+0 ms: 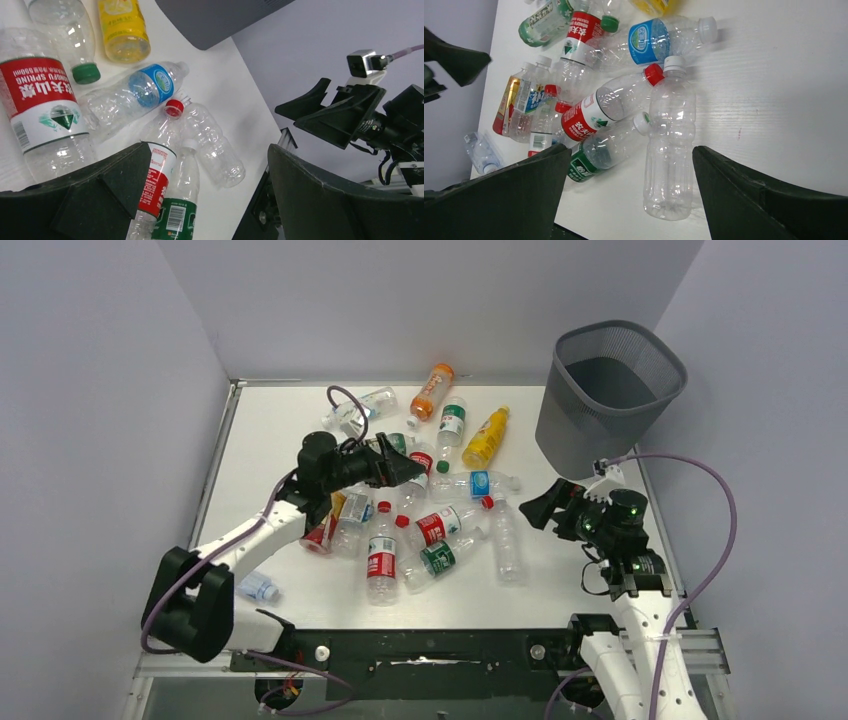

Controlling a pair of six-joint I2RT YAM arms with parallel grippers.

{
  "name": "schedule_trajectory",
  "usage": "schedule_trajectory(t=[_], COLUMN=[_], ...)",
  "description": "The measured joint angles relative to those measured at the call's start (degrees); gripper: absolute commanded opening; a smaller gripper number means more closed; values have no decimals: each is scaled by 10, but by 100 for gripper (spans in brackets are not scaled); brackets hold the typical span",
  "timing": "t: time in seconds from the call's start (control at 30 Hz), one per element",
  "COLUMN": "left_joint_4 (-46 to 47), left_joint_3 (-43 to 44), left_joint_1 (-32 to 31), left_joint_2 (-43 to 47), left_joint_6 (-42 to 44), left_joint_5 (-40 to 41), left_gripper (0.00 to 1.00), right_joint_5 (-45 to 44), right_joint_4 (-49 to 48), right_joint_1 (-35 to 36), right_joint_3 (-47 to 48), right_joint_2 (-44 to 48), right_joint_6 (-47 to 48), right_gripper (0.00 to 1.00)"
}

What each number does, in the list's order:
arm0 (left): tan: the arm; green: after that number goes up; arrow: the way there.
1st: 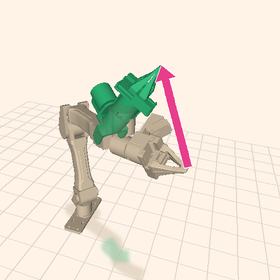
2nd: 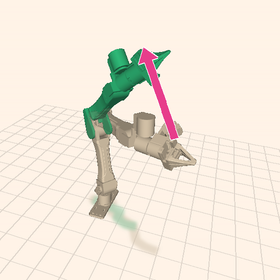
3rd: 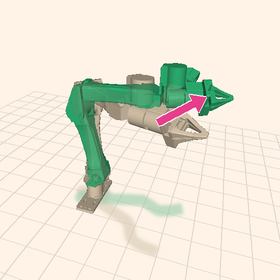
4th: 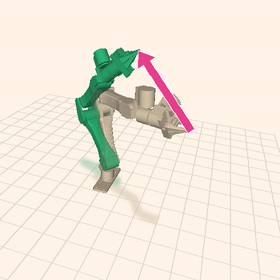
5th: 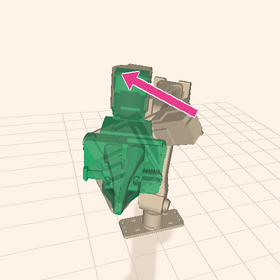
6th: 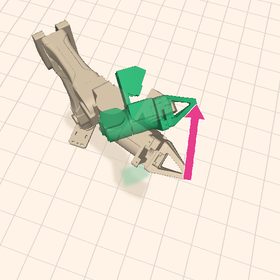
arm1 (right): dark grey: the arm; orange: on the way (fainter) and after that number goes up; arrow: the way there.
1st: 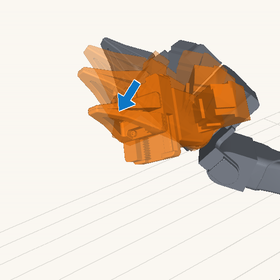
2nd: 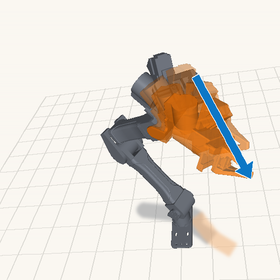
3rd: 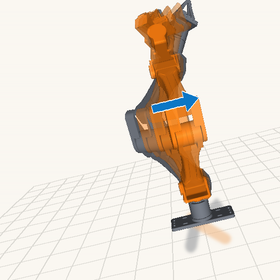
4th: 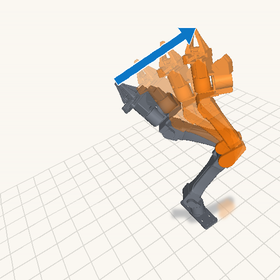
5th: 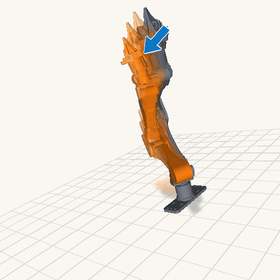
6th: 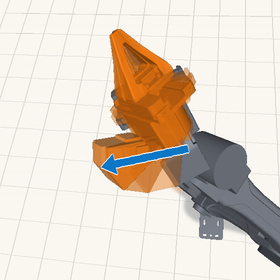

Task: Put the plastic bottles in the bin
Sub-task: Pick up the plastic bottle at the center of the board.

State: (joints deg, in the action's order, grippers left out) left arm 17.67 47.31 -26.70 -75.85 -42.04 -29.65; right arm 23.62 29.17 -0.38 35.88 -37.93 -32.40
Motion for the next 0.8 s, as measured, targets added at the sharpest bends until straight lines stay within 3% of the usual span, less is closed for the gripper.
schedule_trajectory(t=[0.27, 0.47, 0.6, 0.8], left_joint_4=[169, 238, 218, 94], left_joint_3=[-71, -73, -71, -40], left_joint_1=[18, 17, 16, 5], left_joint_2=[-96, -102, -99, -75], left_joint_6=[-133, -169, -157, -100], left_joint_5=[-111, -141, -142, -109], left_gripper=[88, 88, 88, 88], right_joint_5=[-3, 14, 23, 24], right_joint_4=[7, 2, -7, -22], right_joint_1=[0, 0, 1, 19], right_joint_3=[1, 1, 1, 0], right_joint_2=[3, -10, -25, -82], right_joint_6=[21, 21, 21, 19], right_gripper=[98, 98, 98, 98])
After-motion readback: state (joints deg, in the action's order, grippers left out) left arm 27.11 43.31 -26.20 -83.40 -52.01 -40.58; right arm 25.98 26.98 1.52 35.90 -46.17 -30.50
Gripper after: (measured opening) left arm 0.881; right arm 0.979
